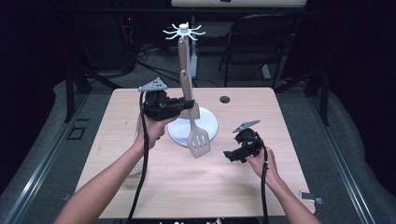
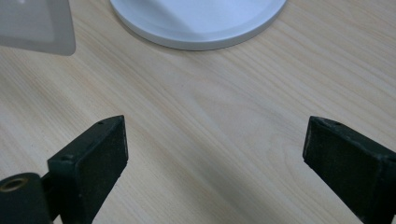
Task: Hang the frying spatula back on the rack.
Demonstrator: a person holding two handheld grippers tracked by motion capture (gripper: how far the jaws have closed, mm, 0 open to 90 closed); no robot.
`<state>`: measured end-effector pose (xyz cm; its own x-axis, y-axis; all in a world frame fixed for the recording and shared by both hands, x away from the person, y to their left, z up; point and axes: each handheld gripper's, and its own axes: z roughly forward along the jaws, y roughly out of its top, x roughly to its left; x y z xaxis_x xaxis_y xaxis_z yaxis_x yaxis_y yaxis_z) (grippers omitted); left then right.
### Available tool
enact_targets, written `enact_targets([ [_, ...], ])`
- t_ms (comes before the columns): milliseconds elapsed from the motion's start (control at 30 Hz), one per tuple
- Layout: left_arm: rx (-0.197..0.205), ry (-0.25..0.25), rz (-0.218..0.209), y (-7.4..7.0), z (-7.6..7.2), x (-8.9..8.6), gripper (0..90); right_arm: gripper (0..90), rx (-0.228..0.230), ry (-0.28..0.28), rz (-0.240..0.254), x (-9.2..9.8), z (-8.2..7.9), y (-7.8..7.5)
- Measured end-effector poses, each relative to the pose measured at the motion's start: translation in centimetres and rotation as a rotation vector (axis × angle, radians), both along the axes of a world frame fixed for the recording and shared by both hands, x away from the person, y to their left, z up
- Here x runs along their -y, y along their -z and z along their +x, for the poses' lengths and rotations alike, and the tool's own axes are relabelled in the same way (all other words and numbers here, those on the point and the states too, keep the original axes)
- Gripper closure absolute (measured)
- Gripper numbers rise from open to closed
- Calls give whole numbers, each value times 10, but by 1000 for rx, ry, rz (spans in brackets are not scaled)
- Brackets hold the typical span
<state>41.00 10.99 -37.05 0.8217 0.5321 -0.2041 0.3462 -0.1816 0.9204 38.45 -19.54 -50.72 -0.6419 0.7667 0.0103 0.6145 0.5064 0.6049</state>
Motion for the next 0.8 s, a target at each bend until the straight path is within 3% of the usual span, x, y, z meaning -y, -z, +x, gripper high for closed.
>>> enact_targets([
  [167, 12, 7, 26, -7, 7, 5, 764, 65, -1, -3, -7, 2, 0, 0],
  [800, 57, -46, 108, -32, 27, 26, 764, 63, -6, 0, -7, 2, 2, 3],
])
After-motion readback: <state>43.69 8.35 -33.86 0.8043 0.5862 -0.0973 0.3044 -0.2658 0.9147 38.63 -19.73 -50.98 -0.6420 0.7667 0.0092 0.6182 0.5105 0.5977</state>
